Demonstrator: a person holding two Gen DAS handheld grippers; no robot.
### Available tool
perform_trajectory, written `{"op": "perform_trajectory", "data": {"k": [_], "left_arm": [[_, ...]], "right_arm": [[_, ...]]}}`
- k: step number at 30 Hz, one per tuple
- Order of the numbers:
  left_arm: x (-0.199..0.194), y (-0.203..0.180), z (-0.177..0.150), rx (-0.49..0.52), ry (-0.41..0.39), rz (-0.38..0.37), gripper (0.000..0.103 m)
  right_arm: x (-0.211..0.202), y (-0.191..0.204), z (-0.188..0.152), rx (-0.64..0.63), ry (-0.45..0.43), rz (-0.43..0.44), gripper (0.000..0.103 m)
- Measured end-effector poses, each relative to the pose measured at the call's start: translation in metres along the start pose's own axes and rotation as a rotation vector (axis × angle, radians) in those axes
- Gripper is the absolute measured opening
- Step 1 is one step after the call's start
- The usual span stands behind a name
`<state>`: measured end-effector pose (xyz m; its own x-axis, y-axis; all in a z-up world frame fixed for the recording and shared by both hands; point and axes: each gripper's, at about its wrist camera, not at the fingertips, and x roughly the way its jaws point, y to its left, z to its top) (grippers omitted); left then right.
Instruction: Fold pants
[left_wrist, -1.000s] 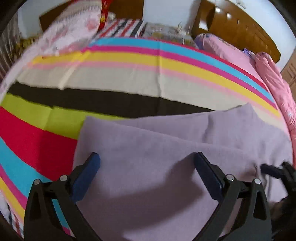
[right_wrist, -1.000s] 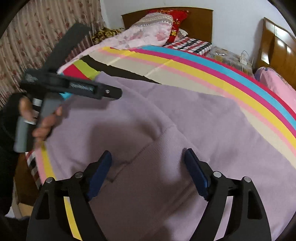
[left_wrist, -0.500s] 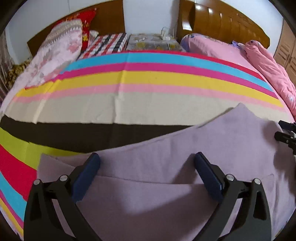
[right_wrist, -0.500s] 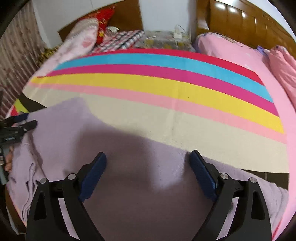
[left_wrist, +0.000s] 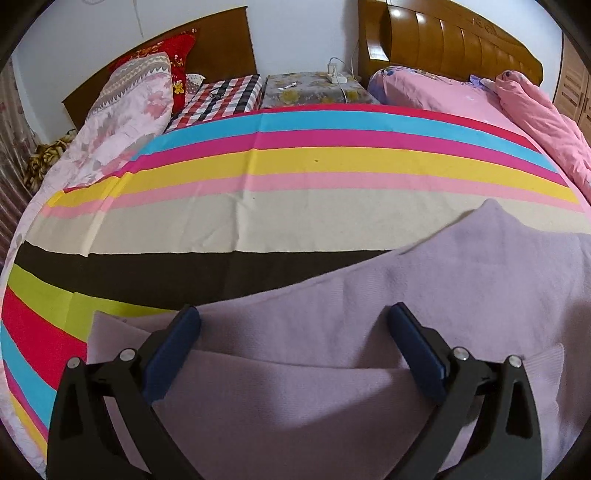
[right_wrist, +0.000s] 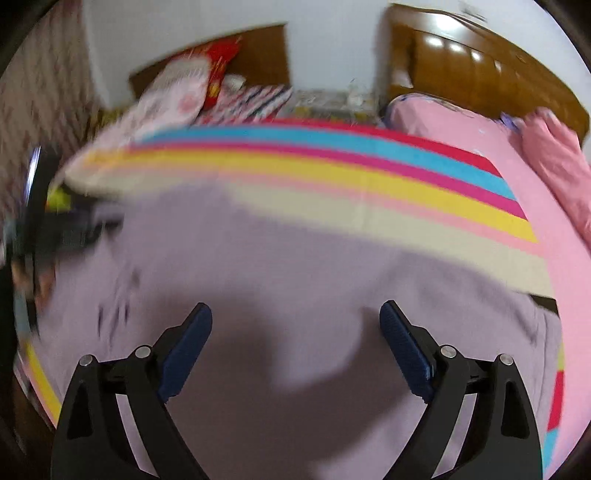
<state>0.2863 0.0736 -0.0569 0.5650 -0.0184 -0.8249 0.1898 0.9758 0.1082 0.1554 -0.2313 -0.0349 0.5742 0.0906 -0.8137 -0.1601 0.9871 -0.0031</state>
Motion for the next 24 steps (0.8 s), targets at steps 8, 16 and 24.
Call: {"op": "perform_trajectory", "data": {"k": [8,16,24], "left_arm": [[0.001,0.001,-0.001,-0.012,0.004,-0.011,0.102],[0.002,0.001,-0.001,-0.015,0.007,-0.013,0.102],[0.005,0.004,-0.001,-0.021,0.013,-0.015,0.102]], "right_arm": [[-0.034,-0.004,-0.038,0.04,-0.01,-0.006,0.089],[-0.06,-0.011,-0.107,0.062,-0.09,0.023,0.092],[-0.07,-0.011,-0.129,0.045,-0.16,0.013,0.092]]}}
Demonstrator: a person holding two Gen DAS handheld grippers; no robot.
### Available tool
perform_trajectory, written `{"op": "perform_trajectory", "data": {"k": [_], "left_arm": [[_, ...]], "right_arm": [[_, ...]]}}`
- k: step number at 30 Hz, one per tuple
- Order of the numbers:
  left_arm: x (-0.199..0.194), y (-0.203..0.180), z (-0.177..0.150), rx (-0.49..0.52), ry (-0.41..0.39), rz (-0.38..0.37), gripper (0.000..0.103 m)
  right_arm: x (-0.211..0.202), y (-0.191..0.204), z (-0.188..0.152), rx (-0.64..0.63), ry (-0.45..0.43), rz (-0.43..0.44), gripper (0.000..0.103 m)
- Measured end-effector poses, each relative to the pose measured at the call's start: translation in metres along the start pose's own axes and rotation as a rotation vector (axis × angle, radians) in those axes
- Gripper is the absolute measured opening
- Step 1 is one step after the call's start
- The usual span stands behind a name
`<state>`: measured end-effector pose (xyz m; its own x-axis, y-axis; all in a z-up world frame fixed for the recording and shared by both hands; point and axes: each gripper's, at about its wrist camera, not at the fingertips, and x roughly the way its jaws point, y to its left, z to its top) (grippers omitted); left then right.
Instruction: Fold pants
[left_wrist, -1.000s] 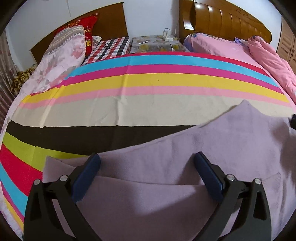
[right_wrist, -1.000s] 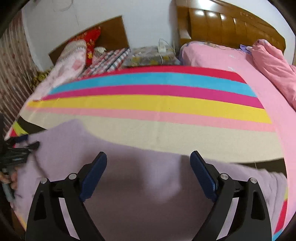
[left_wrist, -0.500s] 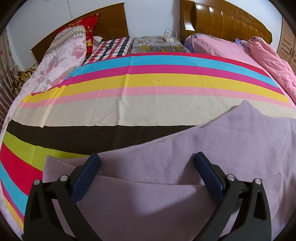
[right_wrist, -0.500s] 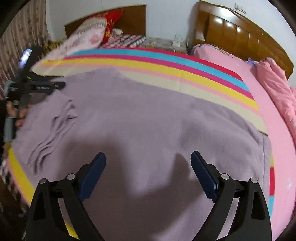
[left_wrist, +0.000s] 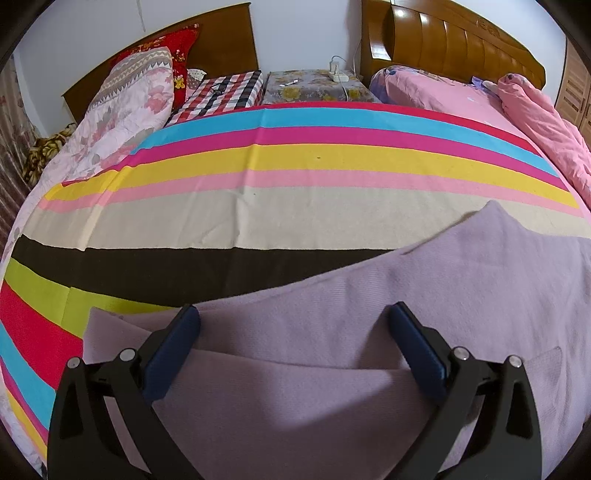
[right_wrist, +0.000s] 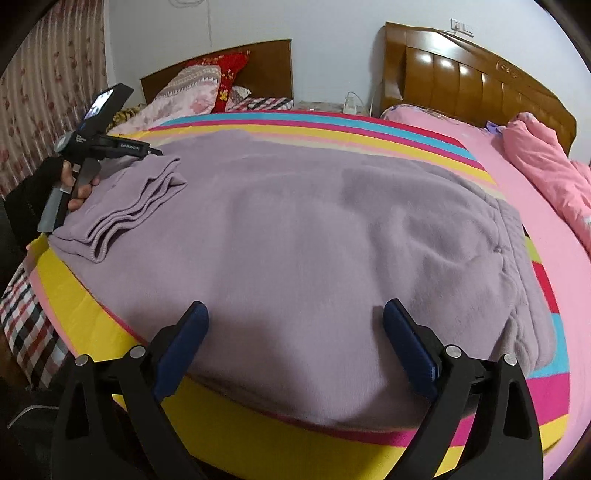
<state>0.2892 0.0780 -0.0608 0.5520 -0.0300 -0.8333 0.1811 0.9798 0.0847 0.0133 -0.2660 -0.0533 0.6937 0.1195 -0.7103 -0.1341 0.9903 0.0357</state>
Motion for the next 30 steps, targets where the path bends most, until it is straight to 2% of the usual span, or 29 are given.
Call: {"op": "perform_trajectory", "data": {"k": [7,10,11,13,14,15,16,19,22,23,24,26,28,30], "left_arm": [[0.0,0.002,0.001,0.002,0.0,0.004,0.102],[0.0,0.0,0.001,0.011,-0.001,0.019,0.102],[0.0,-0.001,0.002,0.015,-0.001,0.026,0.102],[-0.009,-0.005,0.002,0.033,-0.015,0.059,0.101],[-0.022,-0.007,0.003,0.044,-0.057,0.06,0.101],[-0.032,-0.009,0.004,0.049,-0.093,0.039,0.101],[-0.044,-0.012,0.008,0.058,-0.133,-0.02,0.101],[-0.051,-0.032,0.025,0.118,-0.126,-0.145,0.101],[-0.028,-0.056,0.036,0.204,-0.055,-0.201,0.101],[-0.018,-0.061,0.036,0.229,-0.031,-0.201,0.101],[-0.008,-0.066,0.033,0.27,-0.021,-0.163,0.101],[0.002,-0.07,0.024,0.316,-0.032,-0.112,0.101],[0.002,-0.065,0.02,0.29,-0.047,-0.132,0.101],[0.002,-0.054,0.022,0.233,-0.07,-0.108,0.101]], "right_arm": [[-0.004,0.006,-0.003,0.008,-0.019,0.0,0.092],[-0.007,0.008,0.007,-0.01,0.063,-0.005,0.092],[-0.01,0.009,0.017,-0.015,0.101,0.001,0.092],[-0.022,0.009,0.039,-0.028,0.064,0.038,0.092],[-0.028,0.009,0.058,-0.036,0.018,0.071,0.092],[-0.028,0.011,0.076,-0.044,-0.005,0.094,0.092],[-0.023,0.013,0.091,-0.058,-0.014,0.1,0.092],[0.024,0.032,0.149,-0.161,-0.033,0.122,0.092],[0.094,0.04,0.193,-0.123,0.068,0.137,0.091],[0.12,0.042,0.204,-0.109,0.102,0.099,0.091],[0.133,0.043,0.207,-0.109,0.113,0.08,0.091],[0.16,0.045,0.215,-0.096,0.144,0.086,0.091],[0.183,0.051,0.22,-0.114,0.181,0.083,0.091],[0.197,0.059,0.221,-0.163,0.206,0.057,0.091]]}}
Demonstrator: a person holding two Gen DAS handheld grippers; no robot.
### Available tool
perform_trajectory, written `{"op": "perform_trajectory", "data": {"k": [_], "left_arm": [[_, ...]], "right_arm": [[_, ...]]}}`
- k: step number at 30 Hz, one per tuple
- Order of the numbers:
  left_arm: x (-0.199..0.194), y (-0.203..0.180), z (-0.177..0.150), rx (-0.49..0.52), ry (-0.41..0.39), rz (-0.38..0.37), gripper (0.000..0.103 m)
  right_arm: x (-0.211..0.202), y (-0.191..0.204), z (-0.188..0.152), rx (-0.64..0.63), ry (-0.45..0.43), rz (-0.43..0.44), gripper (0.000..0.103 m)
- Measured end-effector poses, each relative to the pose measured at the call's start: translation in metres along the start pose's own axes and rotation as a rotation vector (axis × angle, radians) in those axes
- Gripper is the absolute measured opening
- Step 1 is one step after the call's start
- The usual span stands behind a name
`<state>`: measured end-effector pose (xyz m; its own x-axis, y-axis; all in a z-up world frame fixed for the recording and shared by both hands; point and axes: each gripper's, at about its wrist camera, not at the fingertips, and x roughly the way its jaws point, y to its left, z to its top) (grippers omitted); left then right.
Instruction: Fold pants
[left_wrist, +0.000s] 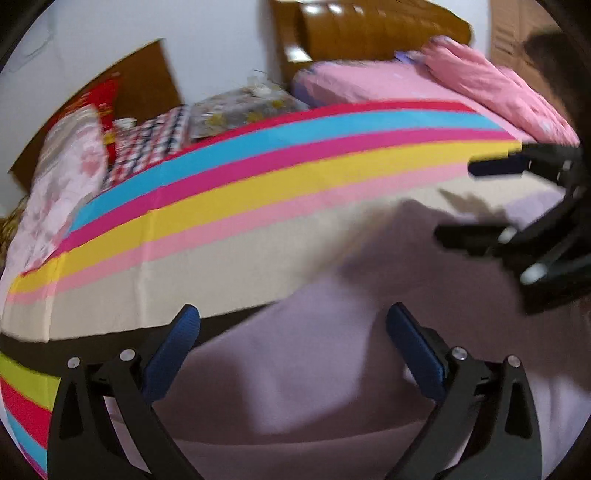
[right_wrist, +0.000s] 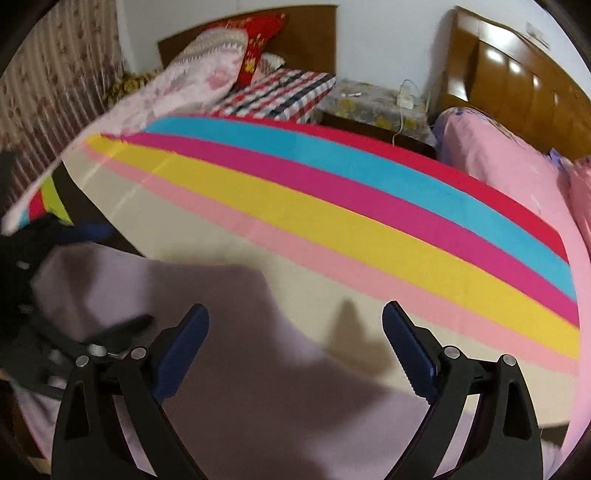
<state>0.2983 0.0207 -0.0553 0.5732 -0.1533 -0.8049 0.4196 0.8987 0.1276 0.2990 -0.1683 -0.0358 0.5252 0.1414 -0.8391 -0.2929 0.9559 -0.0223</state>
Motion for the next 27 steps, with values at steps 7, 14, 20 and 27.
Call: {"op": "perform_trajectory", "data": {"k": [7,14,20,27], "left_arm": [[0.004,0.016,0.002,-0.107,0.015,-0.024,0.101],[0.01,0.032,-0.001,-0.212,0.037,-0.066,0.101],[0.013,0.042,0.0,-0.27,0.033,-0.105,0.101],[-0.002,0.049,-0.003,-0.283,-0.052,-0.092,0.101]], "right_arm": [[0.012,-0.014,0.005,0.112,-0.077,-0.03,0.097],[0.025,-0.015,0.007,0.104,-0.04,0.039,0.098],[0.024,-0.034,0.001,0.221,-0.074,0.065,0.095],[-0.061,-0.075,-0.046,0.491,-0.248,0.227,0.088]]}}
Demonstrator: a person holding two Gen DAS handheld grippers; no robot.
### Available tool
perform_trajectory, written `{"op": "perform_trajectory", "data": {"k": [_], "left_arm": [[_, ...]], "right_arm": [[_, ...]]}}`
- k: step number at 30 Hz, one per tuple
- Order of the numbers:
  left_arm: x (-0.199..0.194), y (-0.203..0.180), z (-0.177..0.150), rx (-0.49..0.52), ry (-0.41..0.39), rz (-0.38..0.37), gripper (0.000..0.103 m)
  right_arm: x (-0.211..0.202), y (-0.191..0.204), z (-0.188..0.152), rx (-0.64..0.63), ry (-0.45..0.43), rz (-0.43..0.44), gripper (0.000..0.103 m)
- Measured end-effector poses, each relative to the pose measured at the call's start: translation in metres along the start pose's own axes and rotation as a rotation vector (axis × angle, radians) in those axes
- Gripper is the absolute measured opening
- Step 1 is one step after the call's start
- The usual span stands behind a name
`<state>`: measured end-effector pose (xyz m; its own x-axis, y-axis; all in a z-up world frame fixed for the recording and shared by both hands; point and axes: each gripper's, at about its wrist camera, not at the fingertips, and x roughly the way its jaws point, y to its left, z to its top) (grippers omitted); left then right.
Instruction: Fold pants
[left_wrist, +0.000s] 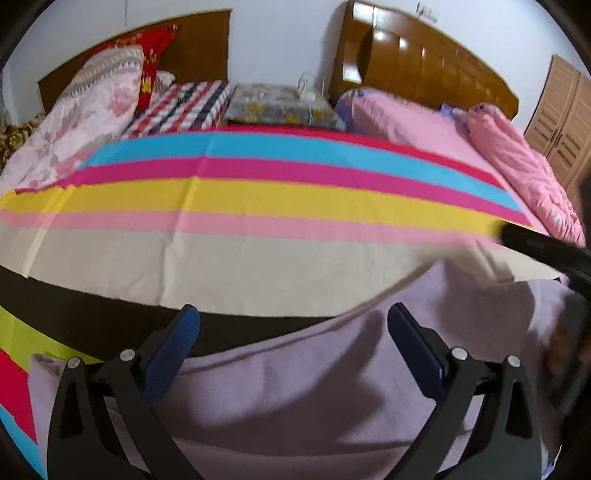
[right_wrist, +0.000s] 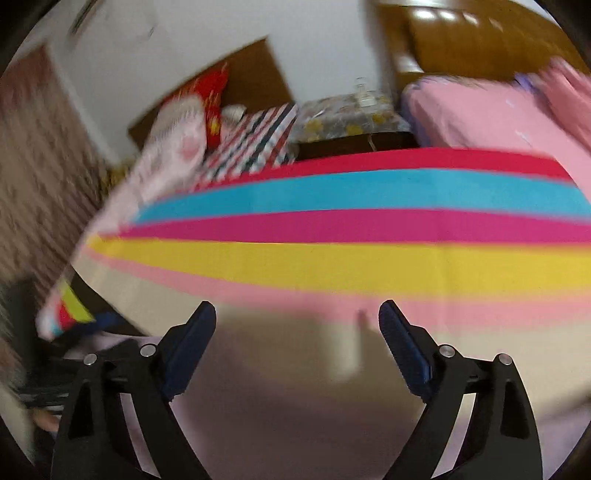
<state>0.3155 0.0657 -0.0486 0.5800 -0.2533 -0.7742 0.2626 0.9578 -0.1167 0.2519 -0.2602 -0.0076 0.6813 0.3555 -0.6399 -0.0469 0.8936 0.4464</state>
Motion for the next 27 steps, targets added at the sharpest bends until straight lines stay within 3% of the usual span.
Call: {"op": "perform_trajectory", "data": {"k": [2,4,7,10,14,16,21,24,27], "left_arm": [[-0.012,-0.003,-0.002,0.001,-0.038,0.032,0.101],[-0.028,-0.011,-0.003,0.02,-0.06,0.087,0.101],[-0.066,-0.046,-0.018,0.088,-0.108,0.021,0.101],[-0.09,-0.08,-0.046,0.163,-0.137,0.03,0.101],[-0.102,-0.106,-0.084,0.217,-0.114,0.048,0.101],[-0.104,-0.113,-0.101,0.251,-0.1,0.092,0.101],[-0.088,-0.096,-0.128,0.24,0.02,0.111,0.101],[-0.081,-0.075,-0.136,0.144,0.03,0.009,0.102],[-0.081,-0.073,-0.136,0.161,0.036,0.007,0.102]], "right_arm": [[-0.067,-0.009,-0.031,0.052,-0.108,0.069,0.093],[-0.123,-0.023,-0.065,0.062,-0.189,0.078,0.094],[-0.21,-0.068,-0.118,0.129,-0.286,-0.015,0.095],[-0.257,-0.117,-0.153,0.291,-0.309,-0.057,0.095],[-0.261,-0.148,-0.189,0.446,-0.203,0.0,0.095],[-0.25,-0.148,-0.194,0.452,-0.153,0.009,0.095],[-0.216,-0.132,-0.195,0.419,-0.053,-0.057,0.091],[-0.21,-0.129,-0.186,0.391,-0.03,-0.111,0.091],[-0.202,-0.133,-0.179,0.398,-0.045,-0.156,0.091]]}}
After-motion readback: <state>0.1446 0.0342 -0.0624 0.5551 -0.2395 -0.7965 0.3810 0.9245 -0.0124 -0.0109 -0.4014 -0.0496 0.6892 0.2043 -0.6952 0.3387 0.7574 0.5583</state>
